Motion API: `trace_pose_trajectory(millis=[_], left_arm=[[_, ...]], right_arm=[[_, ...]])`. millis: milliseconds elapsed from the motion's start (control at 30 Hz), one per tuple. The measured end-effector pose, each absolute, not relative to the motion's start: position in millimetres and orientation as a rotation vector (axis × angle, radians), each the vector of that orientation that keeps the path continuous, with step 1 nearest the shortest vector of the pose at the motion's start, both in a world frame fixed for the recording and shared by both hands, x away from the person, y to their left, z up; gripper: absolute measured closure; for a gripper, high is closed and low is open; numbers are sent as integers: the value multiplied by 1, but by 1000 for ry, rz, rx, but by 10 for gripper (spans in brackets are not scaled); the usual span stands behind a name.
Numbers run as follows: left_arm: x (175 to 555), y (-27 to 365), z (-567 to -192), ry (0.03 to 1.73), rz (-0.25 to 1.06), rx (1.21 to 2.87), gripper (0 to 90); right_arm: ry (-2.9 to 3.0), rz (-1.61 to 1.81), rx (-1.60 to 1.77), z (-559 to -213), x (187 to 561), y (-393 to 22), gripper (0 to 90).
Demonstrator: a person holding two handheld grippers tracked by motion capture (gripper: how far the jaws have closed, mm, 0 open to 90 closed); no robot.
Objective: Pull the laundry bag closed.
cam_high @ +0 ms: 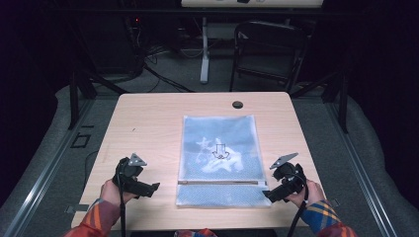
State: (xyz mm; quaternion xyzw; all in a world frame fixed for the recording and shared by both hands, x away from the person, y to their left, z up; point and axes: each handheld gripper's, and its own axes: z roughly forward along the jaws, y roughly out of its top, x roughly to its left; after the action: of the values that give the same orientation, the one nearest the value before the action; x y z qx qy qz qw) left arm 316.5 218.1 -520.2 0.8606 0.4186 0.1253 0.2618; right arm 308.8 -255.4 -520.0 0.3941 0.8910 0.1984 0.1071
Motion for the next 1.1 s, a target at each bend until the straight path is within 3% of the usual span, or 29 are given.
trace_pose_trajectory(millis=[567,1100], left_arm=[[320,208,-523,1104,306,2330,9],[317,203,-524,1041,288,2348,19]], right_arm=[[2661,611,1113,-522,314,-249,13],[2719,658,1013,-512,317,-218,33]])
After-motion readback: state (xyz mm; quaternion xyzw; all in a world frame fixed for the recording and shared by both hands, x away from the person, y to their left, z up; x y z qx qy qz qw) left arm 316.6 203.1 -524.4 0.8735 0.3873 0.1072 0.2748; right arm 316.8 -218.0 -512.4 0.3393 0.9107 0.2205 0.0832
